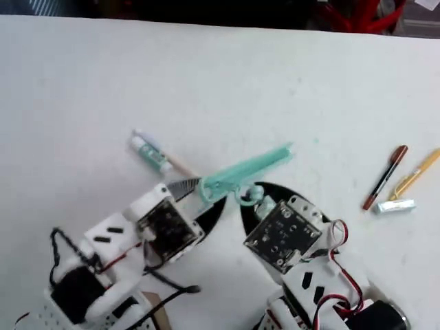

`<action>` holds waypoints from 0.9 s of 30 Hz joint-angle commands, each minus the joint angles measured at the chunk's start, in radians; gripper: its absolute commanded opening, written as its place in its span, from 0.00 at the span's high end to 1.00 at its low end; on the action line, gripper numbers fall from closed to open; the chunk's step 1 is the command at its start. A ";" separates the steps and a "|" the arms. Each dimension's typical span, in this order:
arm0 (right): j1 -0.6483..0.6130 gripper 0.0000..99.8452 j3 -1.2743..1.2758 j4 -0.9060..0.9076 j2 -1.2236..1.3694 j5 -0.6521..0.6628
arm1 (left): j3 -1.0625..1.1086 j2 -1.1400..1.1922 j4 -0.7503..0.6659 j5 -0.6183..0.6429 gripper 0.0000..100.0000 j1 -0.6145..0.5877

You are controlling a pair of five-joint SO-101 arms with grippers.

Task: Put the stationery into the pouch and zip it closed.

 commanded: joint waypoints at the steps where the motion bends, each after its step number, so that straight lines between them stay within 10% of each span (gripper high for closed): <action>1: 0.065 0.98 -0.023 -0.056 0.015 0.000 | 0.046 -0.165 0.005 0.005 0.97 0.015; 27: 0.486 0.98 0.279 -0.456 0.015 0.087 | 0.195 -0.260 0.014 0.005 0.98 0.104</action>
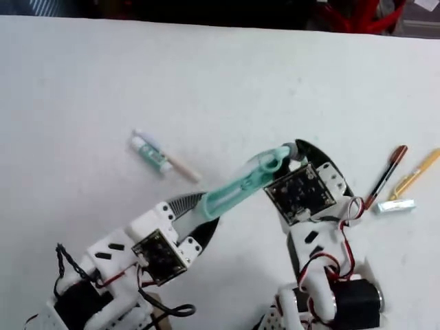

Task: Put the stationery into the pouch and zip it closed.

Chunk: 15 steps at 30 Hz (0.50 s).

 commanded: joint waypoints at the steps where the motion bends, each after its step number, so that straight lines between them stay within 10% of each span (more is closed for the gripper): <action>1: 0.096 0.98 0.031 -0.071 0.015 0.029 | 0.002 -0.005 0.012 0.003 0.98 0.021; 15: 0.174 0.98 0.064 -0.124 0.015 0.041 | 0.000 -0.005 0.012 0.003 0.98 0.021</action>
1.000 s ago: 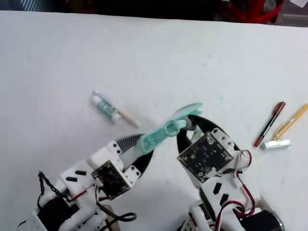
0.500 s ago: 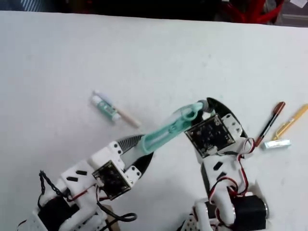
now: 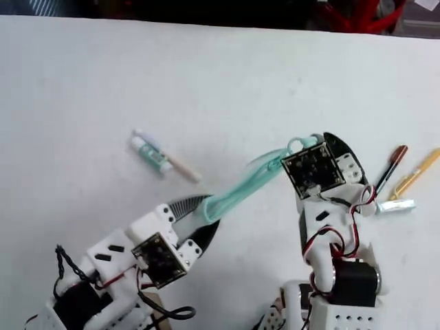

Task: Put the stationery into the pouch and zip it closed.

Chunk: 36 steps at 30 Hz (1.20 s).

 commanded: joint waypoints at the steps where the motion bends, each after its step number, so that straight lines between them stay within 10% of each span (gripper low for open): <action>1: 0.019 0.98 -0.023 -0.007 -0.004 0.000 | 0.000 0.004 0.003 0.008 0.98 0.016; 7: 0.019 0.96 -0.040 0.031 -0.012 -0.005 | 0.000 0.004 0.003 0.008 0.98 0.016; 13: -0.070 0.68 -0.189 0.243 -0.102 -0.155 | 0.002 0.004 -0.071 0.015 0.97 -0.102; 22: -0.174 0.74 -0.506 0.590 -0.125 -0.278 | 0.074 0.004 -0.206 0.279 0.92 -0.354; 31: 0.147 0.72 -0.858 0.782 0.332 -0.428 | 0.198 0.004 -0.334 0.224 0.96 -0.374; 36: 0.518 0.71 -0.847 0.777 0.611 -0.221 | 0.209 0.004 -0.341 0.226 0.97 -0.369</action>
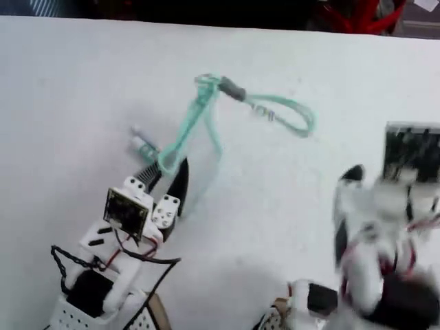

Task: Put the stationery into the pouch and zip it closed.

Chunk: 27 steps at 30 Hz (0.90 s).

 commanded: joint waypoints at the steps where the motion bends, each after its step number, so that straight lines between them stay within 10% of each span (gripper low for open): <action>1: 0.214 0.69 -0.005 0.005 0.197 0.219 | 0.005 0.010 -0.011 -0.012 0.97 -0.015; 5: 0.252 0.59 0.083 0.002 0.232 0.440 | 0.005 0.010 -0.012 -0.012 0.97 -0.013; 10: 0.272 0.71 0.158 -0.180 0.225 0.451 | 0.005 0.010 -0.009 -0.012 0.97 -0.013; 27: 0.234 0.77 -0.025 -0.447 0.924 0.014 | 0.026 0.010 0.012 -0.014 0.97 -0.013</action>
